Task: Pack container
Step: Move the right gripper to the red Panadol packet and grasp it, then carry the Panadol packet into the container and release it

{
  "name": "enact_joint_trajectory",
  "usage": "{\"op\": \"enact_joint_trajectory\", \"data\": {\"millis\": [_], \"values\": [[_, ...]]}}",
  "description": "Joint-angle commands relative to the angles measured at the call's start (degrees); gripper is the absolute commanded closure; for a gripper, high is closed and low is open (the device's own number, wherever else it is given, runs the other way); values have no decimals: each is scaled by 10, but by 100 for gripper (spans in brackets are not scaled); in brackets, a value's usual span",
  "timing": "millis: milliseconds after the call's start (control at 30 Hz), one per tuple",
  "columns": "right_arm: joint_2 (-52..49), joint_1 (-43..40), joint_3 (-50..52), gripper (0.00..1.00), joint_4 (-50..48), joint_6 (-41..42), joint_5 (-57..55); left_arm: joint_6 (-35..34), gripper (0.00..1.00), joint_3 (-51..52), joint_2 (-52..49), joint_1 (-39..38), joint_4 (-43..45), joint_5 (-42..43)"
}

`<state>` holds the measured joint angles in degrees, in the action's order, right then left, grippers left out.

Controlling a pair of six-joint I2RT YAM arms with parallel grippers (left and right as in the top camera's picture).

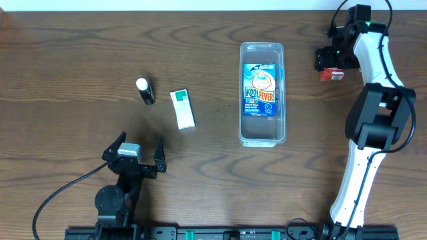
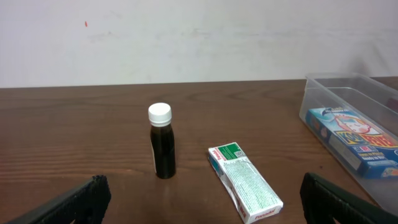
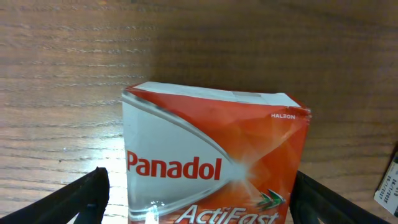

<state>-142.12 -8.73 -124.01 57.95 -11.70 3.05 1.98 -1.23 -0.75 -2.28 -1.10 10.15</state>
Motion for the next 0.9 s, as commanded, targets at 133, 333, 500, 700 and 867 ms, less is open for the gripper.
{"op": "enact_joint_trajectory", "data": {"millis": [133,333,500,700,867], "values": [[-12,-3,10,12,0,-8,6,8,2,10,1,3,-19,8],[-15,-3,11,14,2,-7,3,8,2,10,1,3,-19,8],[-20,-3,11,15,4,-8,3,8,2,10,1,3,-19,8],[-24,-3,11,17,5,-7,2,8,2,10,1,3,-19,8],[-26,-3,13,19,5,-6,2,8,2,10,1,3,-19,8]]}}
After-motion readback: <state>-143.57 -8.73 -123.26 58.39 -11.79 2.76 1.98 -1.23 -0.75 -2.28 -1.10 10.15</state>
